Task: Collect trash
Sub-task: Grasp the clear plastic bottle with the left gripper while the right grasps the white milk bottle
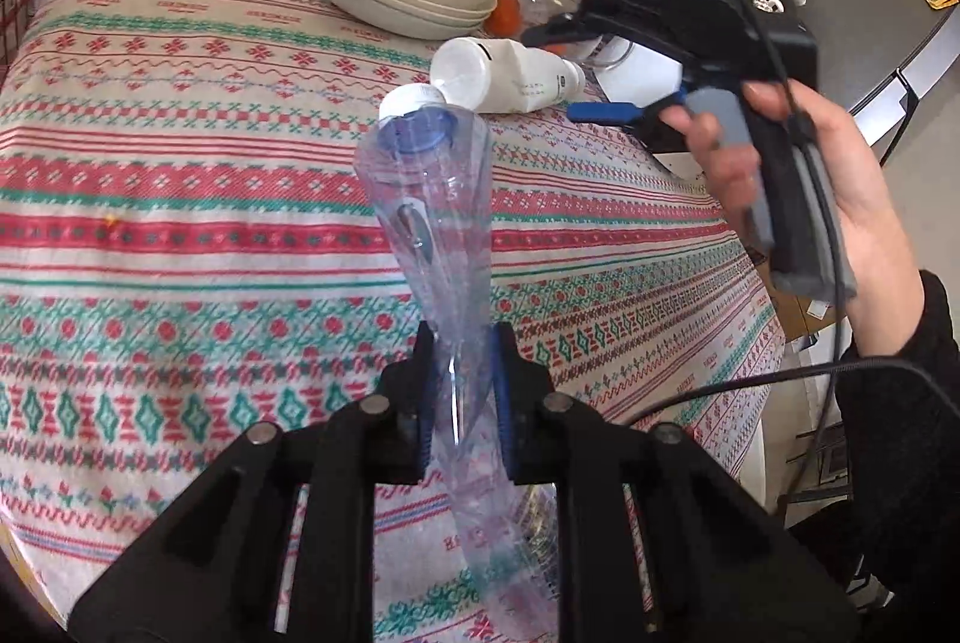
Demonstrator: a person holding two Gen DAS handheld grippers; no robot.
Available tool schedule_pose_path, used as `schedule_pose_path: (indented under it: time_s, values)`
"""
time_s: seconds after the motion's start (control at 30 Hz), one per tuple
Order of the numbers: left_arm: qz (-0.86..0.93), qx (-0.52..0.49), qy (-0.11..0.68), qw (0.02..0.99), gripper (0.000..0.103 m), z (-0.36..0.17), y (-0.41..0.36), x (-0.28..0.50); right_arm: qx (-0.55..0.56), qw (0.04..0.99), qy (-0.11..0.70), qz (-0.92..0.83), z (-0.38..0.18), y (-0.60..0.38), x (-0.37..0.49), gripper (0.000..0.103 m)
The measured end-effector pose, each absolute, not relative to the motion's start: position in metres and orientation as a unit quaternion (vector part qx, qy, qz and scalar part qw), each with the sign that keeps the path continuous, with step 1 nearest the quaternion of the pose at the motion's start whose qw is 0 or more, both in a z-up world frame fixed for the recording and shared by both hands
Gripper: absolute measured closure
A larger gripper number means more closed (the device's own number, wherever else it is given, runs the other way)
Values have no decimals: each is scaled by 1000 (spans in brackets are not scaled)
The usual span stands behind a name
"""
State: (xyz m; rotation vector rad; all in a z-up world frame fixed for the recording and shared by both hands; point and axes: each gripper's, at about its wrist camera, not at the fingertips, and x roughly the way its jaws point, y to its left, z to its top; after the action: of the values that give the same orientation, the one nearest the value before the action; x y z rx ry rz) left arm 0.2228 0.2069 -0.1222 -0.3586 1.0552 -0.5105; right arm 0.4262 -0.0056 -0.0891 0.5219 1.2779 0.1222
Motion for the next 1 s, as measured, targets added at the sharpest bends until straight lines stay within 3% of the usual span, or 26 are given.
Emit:
schedule_pose_path:
  time_s: [0.47, 0.57, 0.63, 0.73, 0.93, 0.97, 1.0]
  values:
    - [-234, -217, 473, 821, 84, -131, 238, 211, 317, 761, 566, -20, -124, 10, 452, 25]
    - [-234, -221, 476, 818, 84, -132, 240, 211, 319, 756, 571, -3, -124, 2, 446, 31]
    - [-231, -226, 481, 815, 84, -134, 242, 209, 326, 754, 570, 23, -121, -3, 437, 52]
    - [-224, -232, 487, 812, 84, -134, 241, 205, 295, 760, 576, 57, -106, -9, 423, 69]
    - [-219, -221, 501, 808, 84, -131, 229, 192, 251, 739, 623, 52, -93, -37, 392, 73]
    - [-219, -219, 502, 807, 84, -131, 229, 191, 263, 732, 627, 52, -95, -45, 388, 72]
    - [-218, -218, 503, 808, 84, -131, 228, 191, 280, 726, 626, 54, -94, -54, 381, 64]
